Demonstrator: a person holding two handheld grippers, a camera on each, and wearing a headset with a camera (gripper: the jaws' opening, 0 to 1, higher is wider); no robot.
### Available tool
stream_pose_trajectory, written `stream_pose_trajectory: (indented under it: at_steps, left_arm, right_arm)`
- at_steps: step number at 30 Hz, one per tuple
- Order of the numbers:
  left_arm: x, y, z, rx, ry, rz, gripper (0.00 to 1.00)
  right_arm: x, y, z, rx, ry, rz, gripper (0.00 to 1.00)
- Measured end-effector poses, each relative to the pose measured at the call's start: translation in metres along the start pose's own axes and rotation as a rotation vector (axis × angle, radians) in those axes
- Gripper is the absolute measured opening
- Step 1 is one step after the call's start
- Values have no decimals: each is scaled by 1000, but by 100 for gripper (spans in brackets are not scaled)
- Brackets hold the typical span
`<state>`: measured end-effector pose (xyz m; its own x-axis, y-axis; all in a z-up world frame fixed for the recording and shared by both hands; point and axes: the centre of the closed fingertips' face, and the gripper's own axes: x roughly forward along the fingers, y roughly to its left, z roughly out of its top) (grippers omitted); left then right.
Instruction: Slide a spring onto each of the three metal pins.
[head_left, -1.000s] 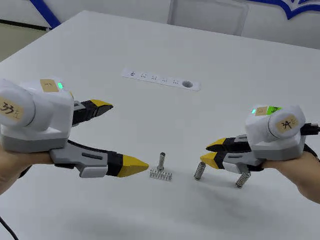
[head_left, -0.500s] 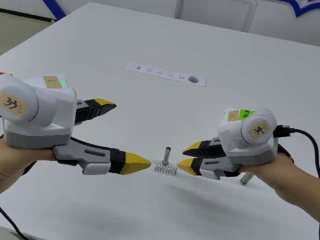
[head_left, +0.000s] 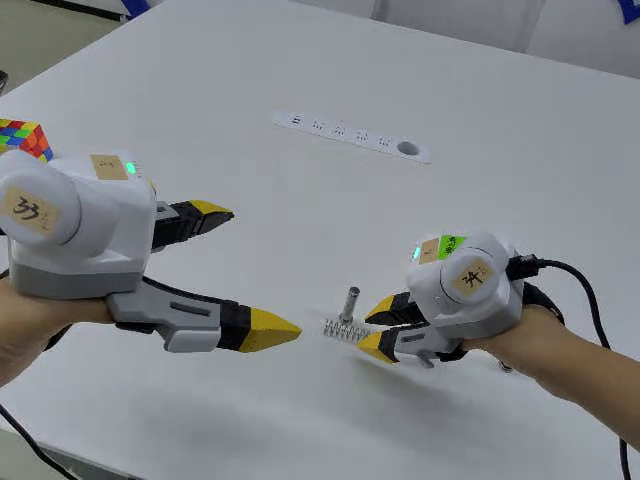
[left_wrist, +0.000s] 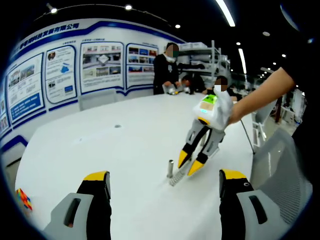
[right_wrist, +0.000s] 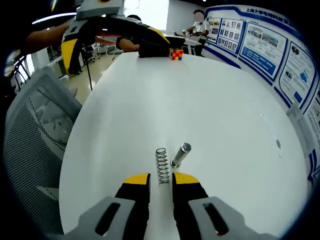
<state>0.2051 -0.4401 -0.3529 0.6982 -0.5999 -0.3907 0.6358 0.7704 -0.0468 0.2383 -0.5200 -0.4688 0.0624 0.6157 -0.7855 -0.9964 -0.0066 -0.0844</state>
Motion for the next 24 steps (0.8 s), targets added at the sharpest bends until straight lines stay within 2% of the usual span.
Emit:
stream_pose_trajectory:
  at_steps: [7,12,19,22,24]
  left_arm:
    - [3,-1,-1,-18,-8,-7,91]
    - [3,1,-2,-21,-7,-5,90]
    - [5,-1,-8,-15,16,-11,89]
    - [6,-4,-7,-19,16,-15,89]
    - [6,-6,-5,-14,15,-18,88]
  right_arm:
    - [11,2,-5,13,57,17,18]
    - [16,3,-11,-5,100,21,15]
    - [16,3,-10,0,100,37,12]
    - [16,2,-10,65,103,38,12]
    - [16,1,-10,61,104,37,11]
